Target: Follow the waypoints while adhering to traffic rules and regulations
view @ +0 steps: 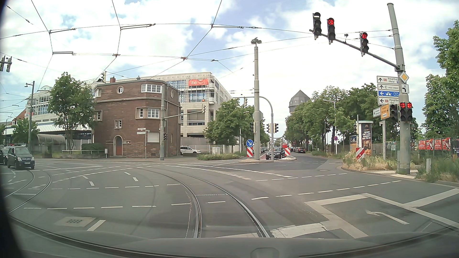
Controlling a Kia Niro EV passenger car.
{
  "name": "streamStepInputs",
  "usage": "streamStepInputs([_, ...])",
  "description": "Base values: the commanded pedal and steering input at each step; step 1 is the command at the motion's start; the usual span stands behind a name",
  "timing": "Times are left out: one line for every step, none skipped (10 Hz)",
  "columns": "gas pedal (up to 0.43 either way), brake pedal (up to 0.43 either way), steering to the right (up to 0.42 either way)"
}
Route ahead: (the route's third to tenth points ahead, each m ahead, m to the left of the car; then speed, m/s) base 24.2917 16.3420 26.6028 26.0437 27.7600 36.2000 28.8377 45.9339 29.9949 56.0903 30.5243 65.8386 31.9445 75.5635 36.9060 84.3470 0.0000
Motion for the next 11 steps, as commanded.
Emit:
streamStepInputs([0.000,0.238,-0.110])
streamStepInputs([0.000,0.238,-0.109])
streamStepInputs([0.000,0.238,-0.110])
streamStepInputs([0.000,0.238,-0.110])
streamStepInputs([0.000,0.238,-0.110])
streamStepInputs([0.000,0.238,-0.109])
streamStepInputs([0.000,0.238,-0.110])
streamStepInputs([0.000,0.238,-0.110])
streamStepInputs([0.000,0.238,-0.109])
streamStepInputs([0.000,0.238,-0.110])
streamStepInputs([0.000,0.232,-0.110])
